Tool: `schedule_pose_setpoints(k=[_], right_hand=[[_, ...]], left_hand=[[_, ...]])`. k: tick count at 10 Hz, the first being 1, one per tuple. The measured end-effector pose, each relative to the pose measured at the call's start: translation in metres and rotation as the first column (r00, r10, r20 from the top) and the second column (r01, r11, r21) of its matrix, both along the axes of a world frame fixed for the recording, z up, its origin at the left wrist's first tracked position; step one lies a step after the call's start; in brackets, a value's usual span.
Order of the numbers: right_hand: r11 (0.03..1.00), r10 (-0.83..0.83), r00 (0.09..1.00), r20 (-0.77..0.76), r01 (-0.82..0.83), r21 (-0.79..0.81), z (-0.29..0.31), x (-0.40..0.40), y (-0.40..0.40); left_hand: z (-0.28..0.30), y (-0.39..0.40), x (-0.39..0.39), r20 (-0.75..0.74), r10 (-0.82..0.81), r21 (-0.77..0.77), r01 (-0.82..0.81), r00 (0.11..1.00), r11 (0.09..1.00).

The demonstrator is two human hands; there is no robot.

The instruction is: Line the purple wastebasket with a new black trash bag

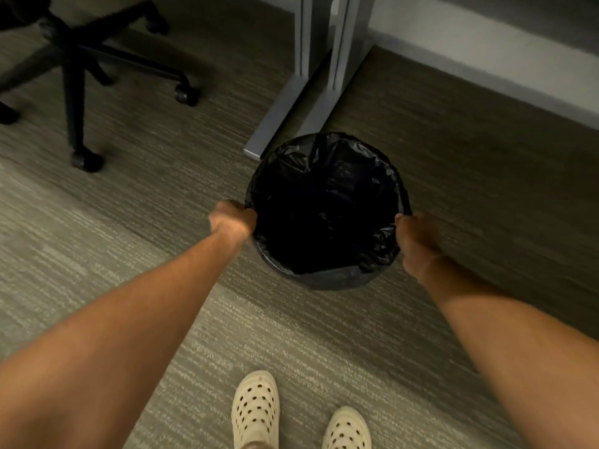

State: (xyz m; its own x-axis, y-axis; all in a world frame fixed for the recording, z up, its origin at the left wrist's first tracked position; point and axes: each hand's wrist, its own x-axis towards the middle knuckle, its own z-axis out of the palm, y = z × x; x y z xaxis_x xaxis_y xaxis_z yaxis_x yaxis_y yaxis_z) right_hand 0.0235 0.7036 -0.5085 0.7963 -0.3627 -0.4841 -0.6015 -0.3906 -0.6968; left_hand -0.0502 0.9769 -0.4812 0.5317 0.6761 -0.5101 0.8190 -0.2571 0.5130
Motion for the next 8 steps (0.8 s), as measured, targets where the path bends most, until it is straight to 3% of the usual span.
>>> schedule_pose_setpoints(k=[5, 6, 7, 8], right_hand=[[0.996, 0.048, 0.998, -0.027, -0.046, 0.072, -0.010, 0.024, -0.007], [0.990, 0.139, 0.990, 0.016, -0.138, -0.009, -0.004, 0.017, -0.008], [0.919, 0.328, 0.938, 0.108, -0.291, -0.267, 0.010, 0.004, -0.014], [0.749, 0.532, 0.843, 0.079, -0.426, -0.507, 0.034, -0.010, -0.019]], left_hand=[[-0.006, 0.001, 0.033, 0.010, -0.024, 0.056, 0.023, 1.000, 0.998], [-0.002, 0.000, 0.031, 0.003, -0.095, 0.101, 0.094, 0.995, 0.990], [0.012, -0.007, 0.023, -0.013, -0.350, 0.316, 0.336, 0.937, 0.888], [0.029, -0.027, 0.019, -0.048, -0.669, 0.452, 0.613, 0.742, 0.648]])
